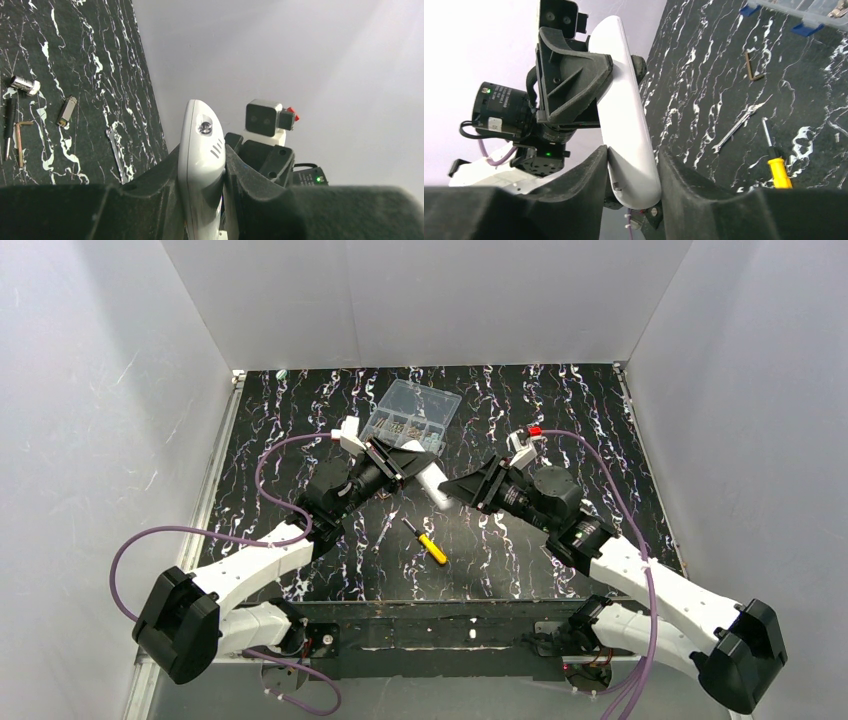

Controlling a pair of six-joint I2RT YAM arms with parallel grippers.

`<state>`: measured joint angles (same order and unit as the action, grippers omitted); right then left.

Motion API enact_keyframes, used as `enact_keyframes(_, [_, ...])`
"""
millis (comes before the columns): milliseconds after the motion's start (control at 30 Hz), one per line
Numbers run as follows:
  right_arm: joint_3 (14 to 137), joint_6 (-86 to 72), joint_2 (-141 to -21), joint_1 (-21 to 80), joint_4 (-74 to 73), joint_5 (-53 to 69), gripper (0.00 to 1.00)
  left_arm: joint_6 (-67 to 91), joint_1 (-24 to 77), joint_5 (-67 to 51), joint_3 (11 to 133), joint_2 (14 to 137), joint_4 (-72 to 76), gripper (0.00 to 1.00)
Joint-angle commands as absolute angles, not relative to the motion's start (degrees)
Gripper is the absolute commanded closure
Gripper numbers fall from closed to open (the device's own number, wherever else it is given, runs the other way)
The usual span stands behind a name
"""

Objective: Load the batteries into the remote control
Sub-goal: Load the battery cover into the remote control.

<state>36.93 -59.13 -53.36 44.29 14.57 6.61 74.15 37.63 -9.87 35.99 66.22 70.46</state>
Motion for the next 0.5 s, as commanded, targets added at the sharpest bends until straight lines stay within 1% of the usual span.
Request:
enact_keyframes(0, [37.85, -59.37, -53.6, 43.9, 18.09, 7.9, 0.72, 73.78, 37.87, -9.99, 38.43, 65.23, 76.51, 1.0])
enact_keyframes(33, [37.84, -59.68, -53.54, 43.94, 18.03, 7.79, 0.87, 73.75, 37.84, -9.94, 38.47, 65.23, 76.55, 1.0])
enact_keyframes(67, [37.76, -59.99, -53.46, 43.94, 17.71, 7.32, 0.94, 73.74, 37.82, -9.98, 38.44, 65.28, 76.55, 1.0])
enact_keyframes(133, [37.73, -60.18, -53.36, 43.95, 17.27, 6.92, 0.96, 73.74, 37.88, -9.98, 38.45, 65.19, 76.57, 1.0])
enact_keyframes(167, [37.63, -60.28, -53.26, 43.88, 17.09, 6.8, 0.96, 73.74, 37.85, -9.91, 38.35, 65.13, 76.57, 1.0])
enact_keyframes(200, [37.62, -60.34, -53.26, 43.82, 16.91, 6.71, 0.94, 73.74, 37.88, -9.85, 38.33, 65.11, 76.58, 1.0])
enact_keyframes(333, [37.73, -60.5, -53.02, 43.77, 16.26, 6.57, 0.59, 73.74, 37.86, -9.77, 38.29, 65.05, 76.6, 1.0])
enact_keyframes(400, [37.71, -60.5, -52.74, 43.77, 16.18, 6.46, 0.46, 73.75, 37.77, -9.77, 38.28, 65.08, 76.61, 1.0])
enact_keyframes(467, [37.58, -60.38, -52.5, 43.76, 16.14, 6.26, 0.38, 73.74, 37.87, -9.77, 38.29, 65.07, 76.64, 1.0])
